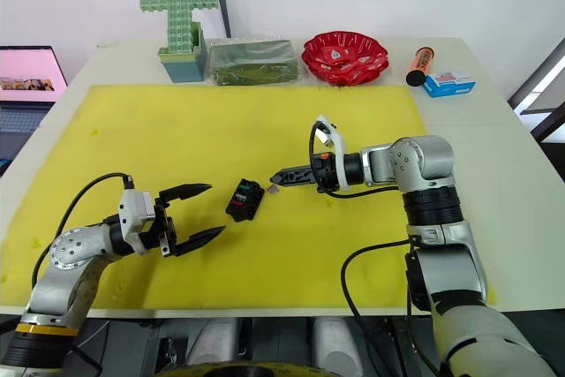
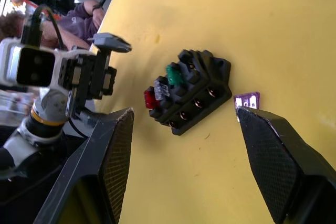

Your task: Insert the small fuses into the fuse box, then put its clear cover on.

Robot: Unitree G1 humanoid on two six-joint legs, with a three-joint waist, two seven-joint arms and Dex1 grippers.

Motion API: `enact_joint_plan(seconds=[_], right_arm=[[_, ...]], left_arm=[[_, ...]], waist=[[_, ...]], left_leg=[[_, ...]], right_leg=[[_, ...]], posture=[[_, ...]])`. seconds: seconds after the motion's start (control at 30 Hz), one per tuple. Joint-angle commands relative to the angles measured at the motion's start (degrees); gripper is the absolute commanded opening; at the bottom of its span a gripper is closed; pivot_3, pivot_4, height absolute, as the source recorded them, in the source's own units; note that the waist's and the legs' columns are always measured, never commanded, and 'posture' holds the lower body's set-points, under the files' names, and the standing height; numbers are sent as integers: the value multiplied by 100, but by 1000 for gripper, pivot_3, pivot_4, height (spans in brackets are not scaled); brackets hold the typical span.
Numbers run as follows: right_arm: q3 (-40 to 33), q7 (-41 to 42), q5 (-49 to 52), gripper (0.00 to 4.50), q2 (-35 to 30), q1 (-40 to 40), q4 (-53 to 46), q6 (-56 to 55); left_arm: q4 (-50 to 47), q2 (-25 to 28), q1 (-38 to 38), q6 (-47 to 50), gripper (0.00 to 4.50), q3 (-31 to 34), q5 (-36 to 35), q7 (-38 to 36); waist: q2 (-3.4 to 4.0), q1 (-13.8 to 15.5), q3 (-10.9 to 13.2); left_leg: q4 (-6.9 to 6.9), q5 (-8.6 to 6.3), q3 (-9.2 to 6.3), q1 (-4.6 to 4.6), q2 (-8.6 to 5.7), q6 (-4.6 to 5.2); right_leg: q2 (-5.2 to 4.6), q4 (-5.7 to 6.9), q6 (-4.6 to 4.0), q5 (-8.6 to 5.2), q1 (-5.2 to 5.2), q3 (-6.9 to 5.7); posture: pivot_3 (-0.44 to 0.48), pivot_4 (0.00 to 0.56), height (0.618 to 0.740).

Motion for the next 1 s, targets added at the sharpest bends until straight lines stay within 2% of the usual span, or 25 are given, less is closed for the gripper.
enact_joint_plan(seconds=[0.03, 0.27, 0.57, 1.0], right_arm=[[-10, -3, 4, 3253, -3, -246, 268, -26], [307, -82, -224, 3253, 115, -362, 798, -208], [304, -56, -382, 3253, 310, -516, 1390, -437], [510, 212, -541, 3253, 575, -634, 1782, -651]], left_arm=[[-198, 12, -25, -89, 4500, 40, -30, 10], [-262, 0, 1, -63, 4500, 16, -12, 60], [-331, 8, 34, -25, 4500, 12, 5, 99], [-414, 42, 51, 23, 4500, 15, -13, 129]], waist=[[0, 11, 0], [0, -6, 0], [-1, -20, -1], [-1, -39, -1]], left_leg=[[0, 0, 0, -1, 0, 0], [2, 0, 1, -1, -1, 0], [1, 0, 0, 0, -1, 0], [-1, 0, 0, 3, 1, 0]], right_leg=[[-1, 0, 0, 0, 0, 0], [0, 0, 2, 1, 0, 0], [2, 1, 4, 2, 0, 0], [5, 3, 5, 3, 0, 0]], posture=[[0, 150, 740], [0, 150, 740], [0, 150, 740], [0, 150, 740]])
